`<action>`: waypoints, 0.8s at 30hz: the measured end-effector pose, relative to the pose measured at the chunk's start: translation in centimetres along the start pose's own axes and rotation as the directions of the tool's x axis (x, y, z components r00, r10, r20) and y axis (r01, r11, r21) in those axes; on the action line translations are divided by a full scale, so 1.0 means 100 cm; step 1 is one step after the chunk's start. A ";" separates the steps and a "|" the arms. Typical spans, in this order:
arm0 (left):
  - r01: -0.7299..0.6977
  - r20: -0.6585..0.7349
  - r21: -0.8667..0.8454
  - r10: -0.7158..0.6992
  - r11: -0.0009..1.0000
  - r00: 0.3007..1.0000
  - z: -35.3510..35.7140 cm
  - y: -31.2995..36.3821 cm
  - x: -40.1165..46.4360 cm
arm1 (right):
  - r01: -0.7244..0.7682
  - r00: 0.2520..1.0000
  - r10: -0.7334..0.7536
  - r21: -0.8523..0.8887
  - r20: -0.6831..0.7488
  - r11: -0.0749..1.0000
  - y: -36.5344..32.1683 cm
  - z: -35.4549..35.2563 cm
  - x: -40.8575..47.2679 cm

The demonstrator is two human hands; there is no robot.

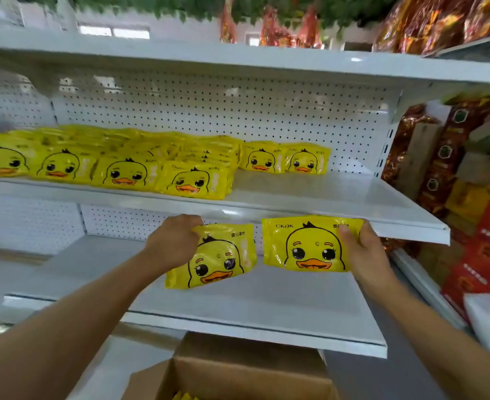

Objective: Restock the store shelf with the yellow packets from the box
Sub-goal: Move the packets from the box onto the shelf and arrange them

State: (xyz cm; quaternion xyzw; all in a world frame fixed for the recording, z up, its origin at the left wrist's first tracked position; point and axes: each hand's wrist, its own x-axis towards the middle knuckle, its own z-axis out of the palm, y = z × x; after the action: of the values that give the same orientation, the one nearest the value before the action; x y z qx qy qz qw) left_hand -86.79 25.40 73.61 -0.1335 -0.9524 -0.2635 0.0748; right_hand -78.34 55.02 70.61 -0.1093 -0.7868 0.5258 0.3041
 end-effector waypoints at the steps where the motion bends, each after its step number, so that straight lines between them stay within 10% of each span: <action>1: -0.012 -0.020 -0.026 0.011 1.000 1.000 -0.010 0.002 0.009 | 0.003 1.000 -0.002 0.027 -0.020 1.000 -0.007 0.003 0.013; 24: -0.049 -0.199 -0.327 -0.018 0.944 0.980 -0.113 0.009 0.191 | -0.129 0.986 0.115 -0.119 -0.117 0.984 -0.035 0.154 0.276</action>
State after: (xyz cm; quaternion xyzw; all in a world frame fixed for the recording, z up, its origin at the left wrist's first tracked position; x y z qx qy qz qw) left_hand -103.88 24.34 87.73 -0.1247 -0.8815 -0.4306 0.1485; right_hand -108.77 55.43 79.71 -0.2050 -0.7925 0.4859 0.3063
